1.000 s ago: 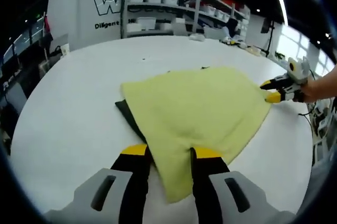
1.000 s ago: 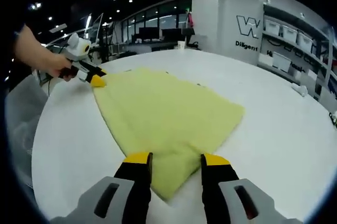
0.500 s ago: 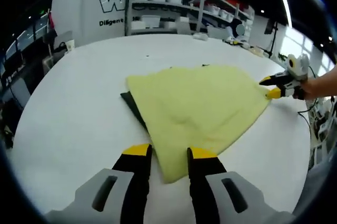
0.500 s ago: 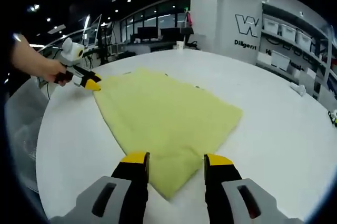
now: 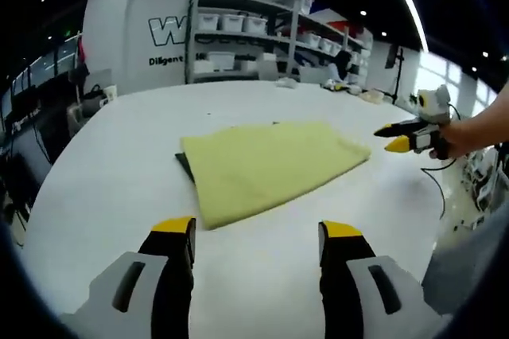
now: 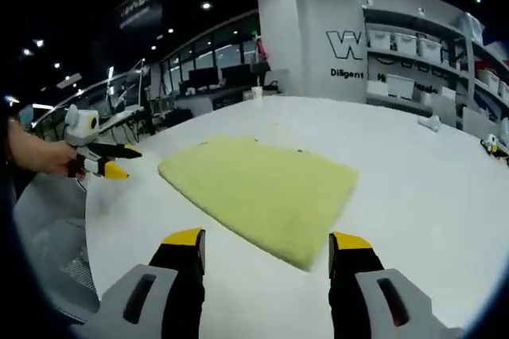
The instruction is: Fold the garment on the visible template until the final outline fits inside the template.
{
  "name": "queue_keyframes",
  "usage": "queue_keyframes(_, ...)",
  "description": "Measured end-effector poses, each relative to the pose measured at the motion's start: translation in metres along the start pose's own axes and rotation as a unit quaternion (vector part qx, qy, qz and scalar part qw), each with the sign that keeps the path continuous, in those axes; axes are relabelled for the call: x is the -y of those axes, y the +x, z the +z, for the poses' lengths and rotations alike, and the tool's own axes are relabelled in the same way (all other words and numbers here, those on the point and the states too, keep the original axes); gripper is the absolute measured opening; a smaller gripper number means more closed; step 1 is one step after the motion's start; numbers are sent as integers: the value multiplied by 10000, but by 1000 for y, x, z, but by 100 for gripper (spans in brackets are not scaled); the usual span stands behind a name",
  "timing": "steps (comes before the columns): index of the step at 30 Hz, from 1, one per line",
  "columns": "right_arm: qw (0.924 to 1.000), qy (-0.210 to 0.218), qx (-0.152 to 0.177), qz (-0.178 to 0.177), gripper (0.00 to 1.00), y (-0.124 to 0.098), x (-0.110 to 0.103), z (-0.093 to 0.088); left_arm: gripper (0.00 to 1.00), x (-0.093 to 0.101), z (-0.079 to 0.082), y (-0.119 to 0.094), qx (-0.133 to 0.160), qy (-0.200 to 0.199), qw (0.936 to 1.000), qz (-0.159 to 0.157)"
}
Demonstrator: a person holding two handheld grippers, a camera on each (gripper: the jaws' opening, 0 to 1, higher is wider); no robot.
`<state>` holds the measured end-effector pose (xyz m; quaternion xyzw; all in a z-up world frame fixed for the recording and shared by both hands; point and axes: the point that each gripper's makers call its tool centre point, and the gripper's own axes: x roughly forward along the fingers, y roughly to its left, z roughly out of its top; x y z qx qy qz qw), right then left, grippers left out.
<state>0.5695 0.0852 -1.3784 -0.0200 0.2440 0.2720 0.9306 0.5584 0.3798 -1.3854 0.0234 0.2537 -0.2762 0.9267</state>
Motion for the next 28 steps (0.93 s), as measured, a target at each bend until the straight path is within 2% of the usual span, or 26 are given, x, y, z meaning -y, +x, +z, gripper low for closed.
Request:
queue_keyframes(3,10000,27,87,22,68,-10,-14,3,69,10,-1,-10,103,104,9999,-19)
queue_keyframes(7,9998,144,121,-2,76,-18,-28,-3,76,21,2,-25,346,206,9992,-30)
queue_keyframes(12,9996,264,97,-81,86,-29,-42,-13,84,22,-3,-35,424,282,9987,15)
queue_keyframes(14,9995,252,155,-119,89,-34,-45,-15,85,18,3,-37,564,234,9981,87)
queue_keyframes(22,9995,208,148,-210,96,-43,-49,-17,88,26,-5,-32,443,274,9986,8)
queue_keyframes(28,9989,335,177,-273,99,-52,-48,-24,90,21,-9,-34,429,127,9990,65)
